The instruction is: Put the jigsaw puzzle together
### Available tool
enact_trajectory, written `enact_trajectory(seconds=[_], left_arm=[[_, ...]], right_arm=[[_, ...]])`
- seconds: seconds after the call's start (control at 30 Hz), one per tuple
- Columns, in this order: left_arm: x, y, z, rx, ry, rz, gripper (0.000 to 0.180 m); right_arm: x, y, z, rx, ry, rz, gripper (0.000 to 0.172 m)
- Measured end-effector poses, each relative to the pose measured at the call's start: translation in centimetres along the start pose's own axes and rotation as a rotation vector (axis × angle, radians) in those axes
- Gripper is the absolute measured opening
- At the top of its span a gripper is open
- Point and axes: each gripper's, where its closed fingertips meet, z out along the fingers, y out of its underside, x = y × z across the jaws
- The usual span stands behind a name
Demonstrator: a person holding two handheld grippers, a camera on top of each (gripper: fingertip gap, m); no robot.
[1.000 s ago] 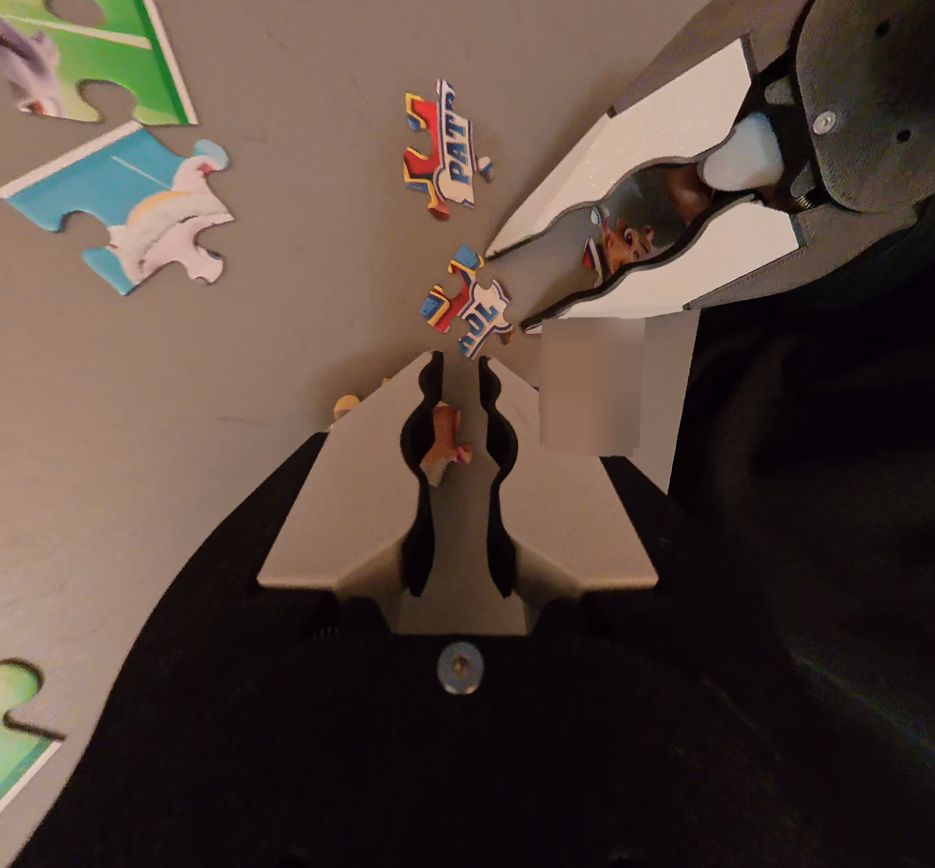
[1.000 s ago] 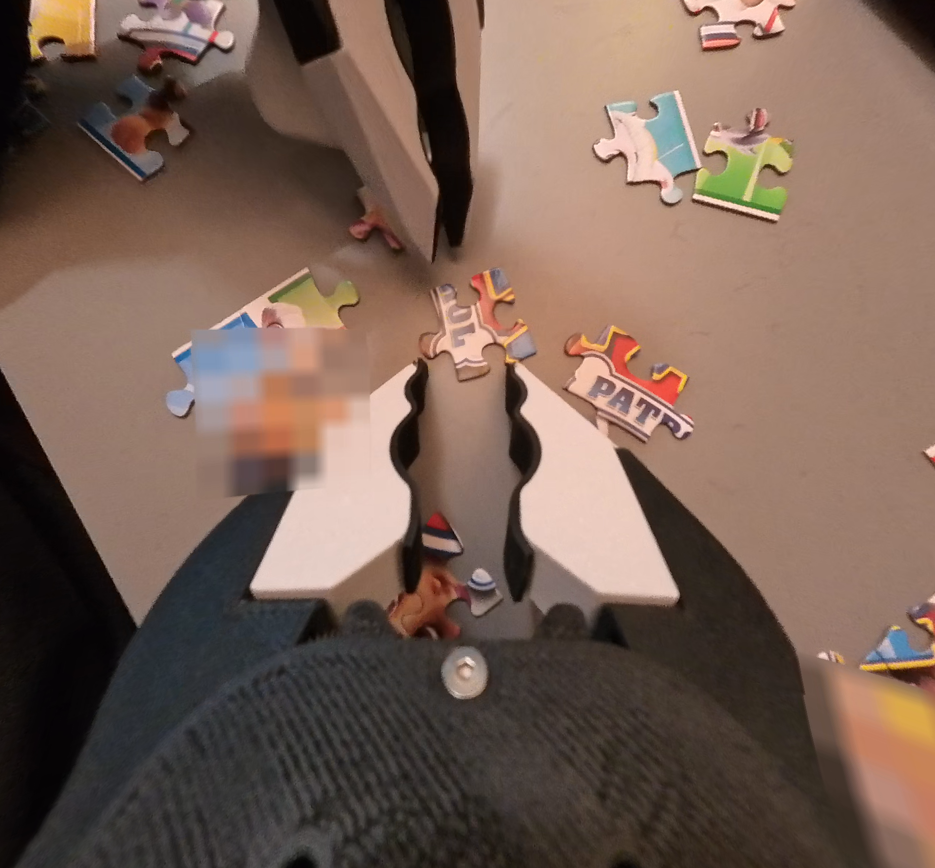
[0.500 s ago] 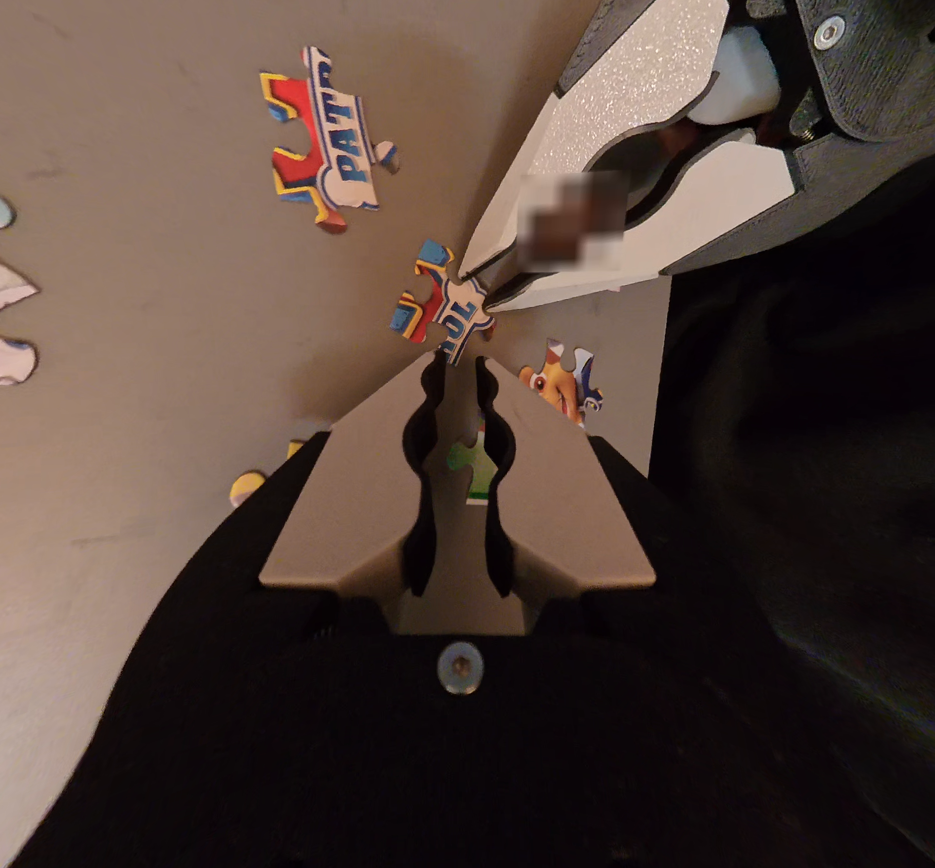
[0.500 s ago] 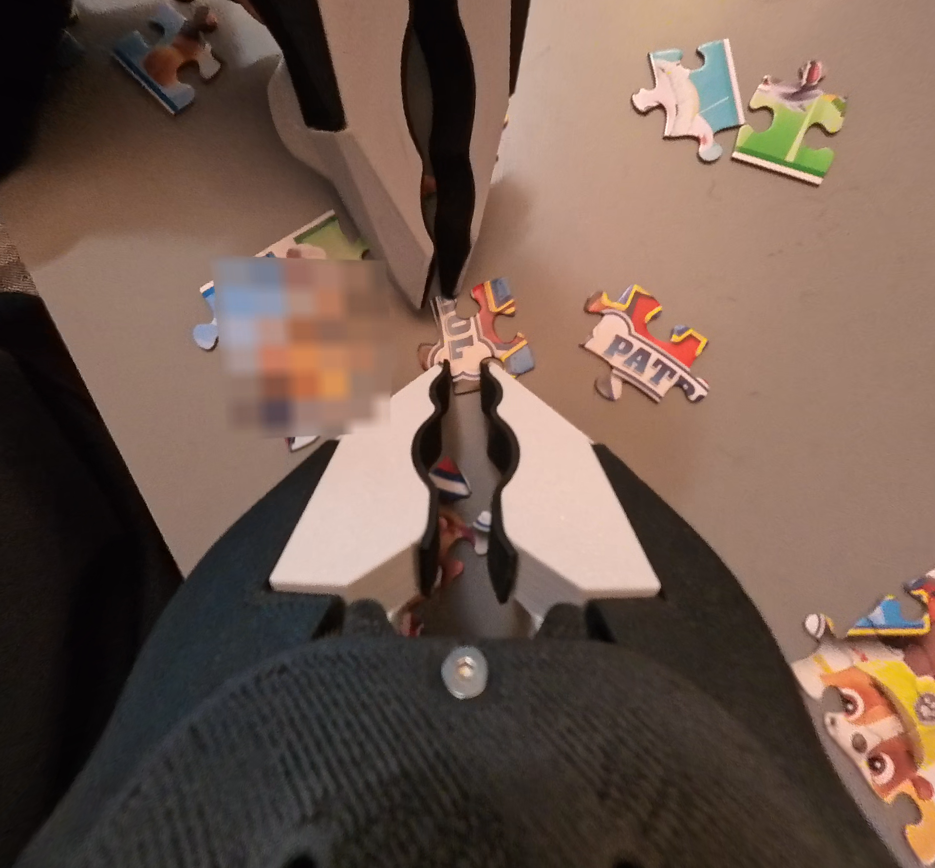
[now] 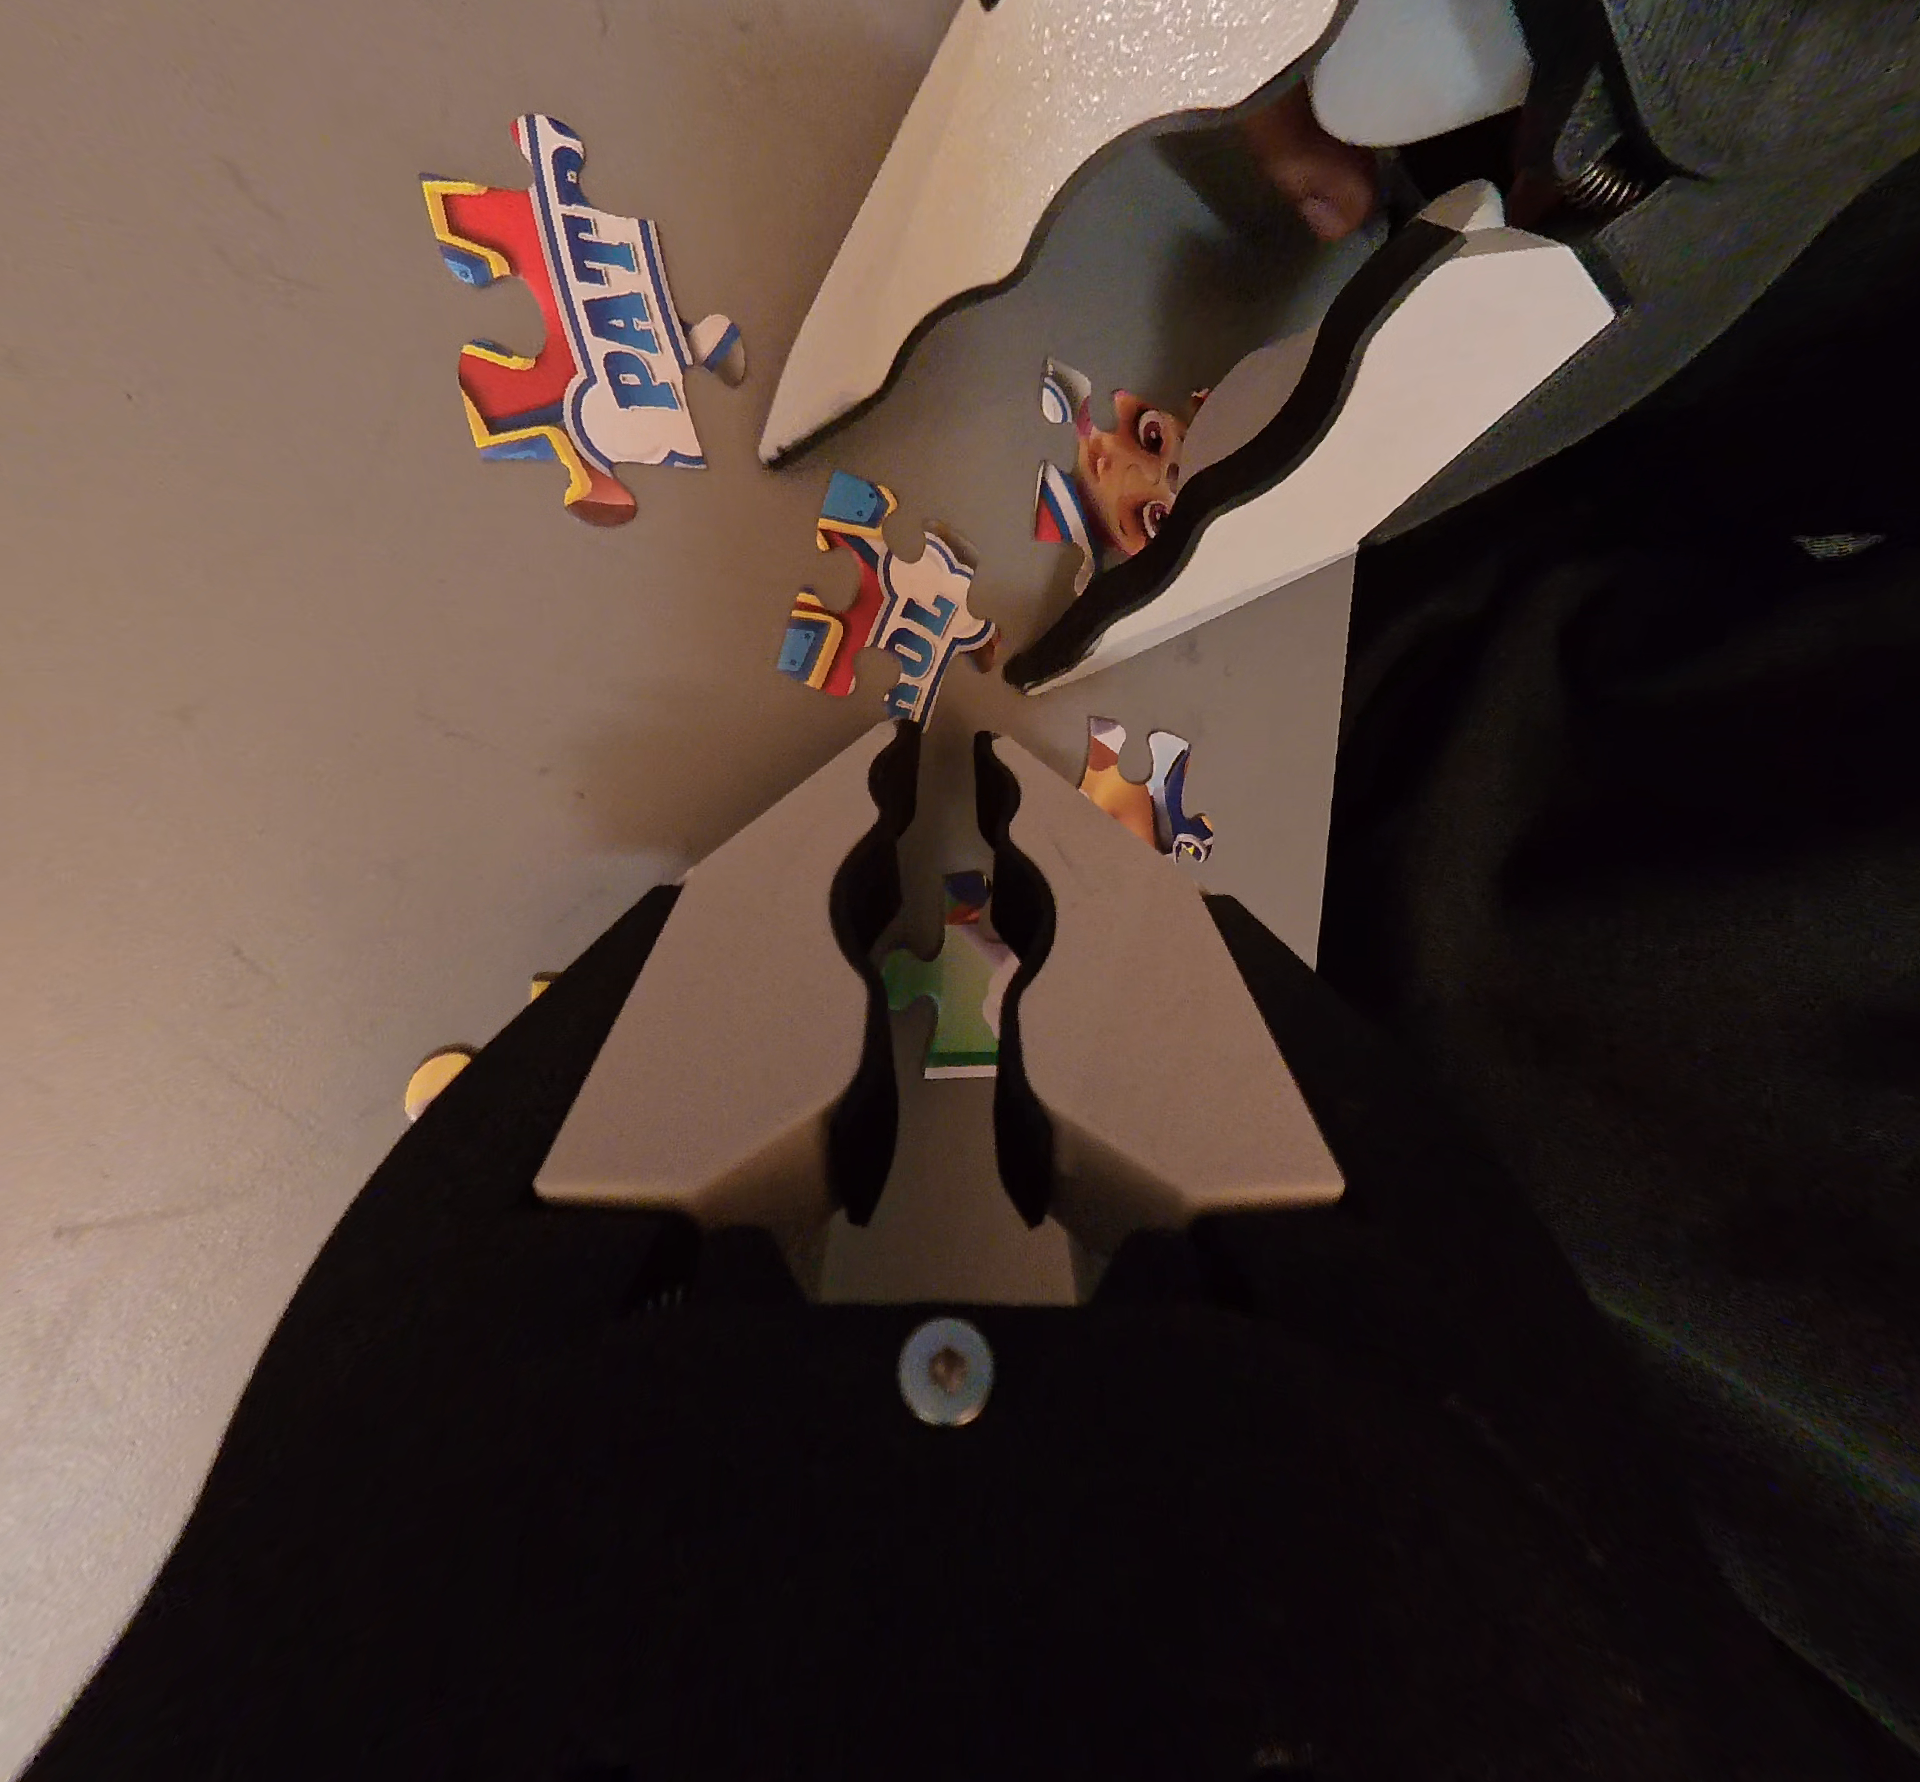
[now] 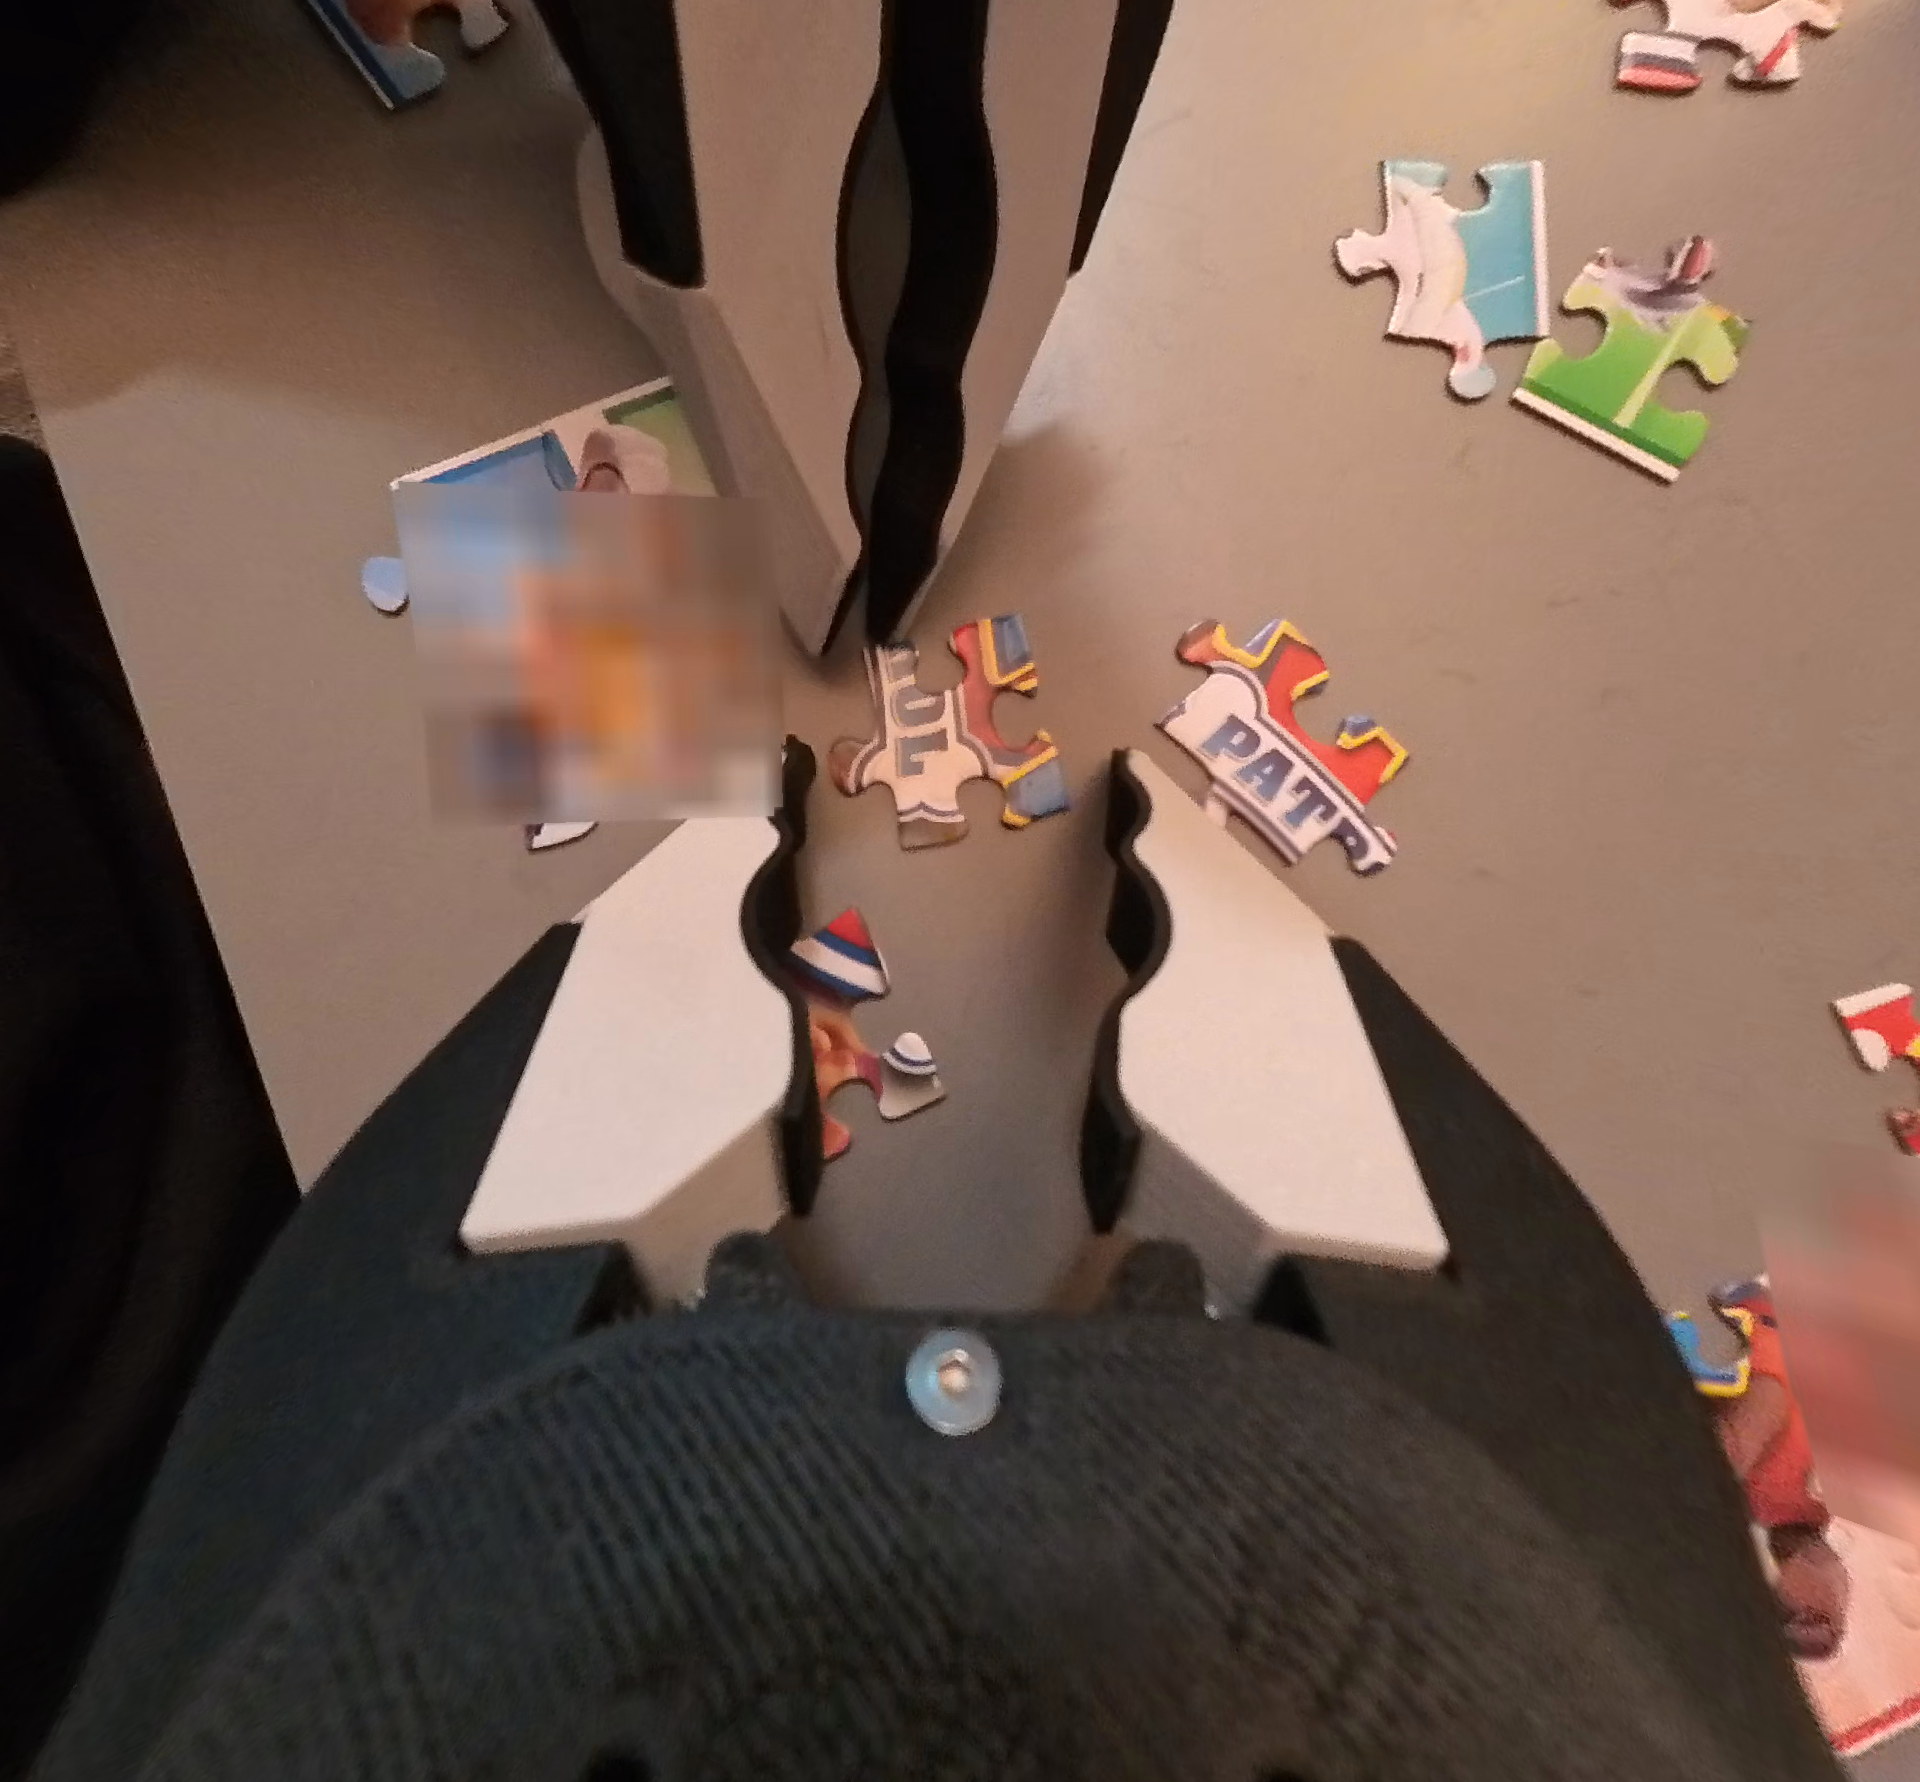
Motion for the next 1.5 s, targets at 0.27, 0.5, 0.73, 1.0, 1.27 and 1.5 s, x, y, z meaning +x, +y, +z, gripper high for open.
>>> enact_trajectory(seconds=[0.27, 0.5, 0.73, 1.0, 1.27, 1.5], left_arm=[[-0.1, 0.0, 0.0, 0.004, 0.01, -0.007, 0.007], [-0.1, 0.1, -0.1, 0.002, 0.002, 0.007, 0.008], [-0.2, -0.3, -0.8, 0.041, -0.003, 0.009, 0.009], [-0.5, -1.3, -1.6, 0.105, -0.013, 0.007, 0.011], [-0.9, -1.9, -1.1, 0.113, -0.035, -0.001, 0.014], [-0.2, -2.1, 0.8, 0.057, -0.038, 0.015, 0.02]], right_arm=[[-0.8, 0.1, 0.0, -0.057, -0.037, -0.021, 0.062], [-0.5, 0.0, 0.0, -0.051, -0.03, -0.02, 0.041], [-0.5, 0.1, -0.1, -0.035, -0.02, -0.012, 0.041], [0.2, 0.6, -1.5, -0.013, 0.011, 0.007, 0.03], [0.9, 1.4, -1.9, -0.02, 0.023, 0.046, 0.041], [1.0, 1.8, -1.4, -0.034, 0.029, 0.057, 0.048]])
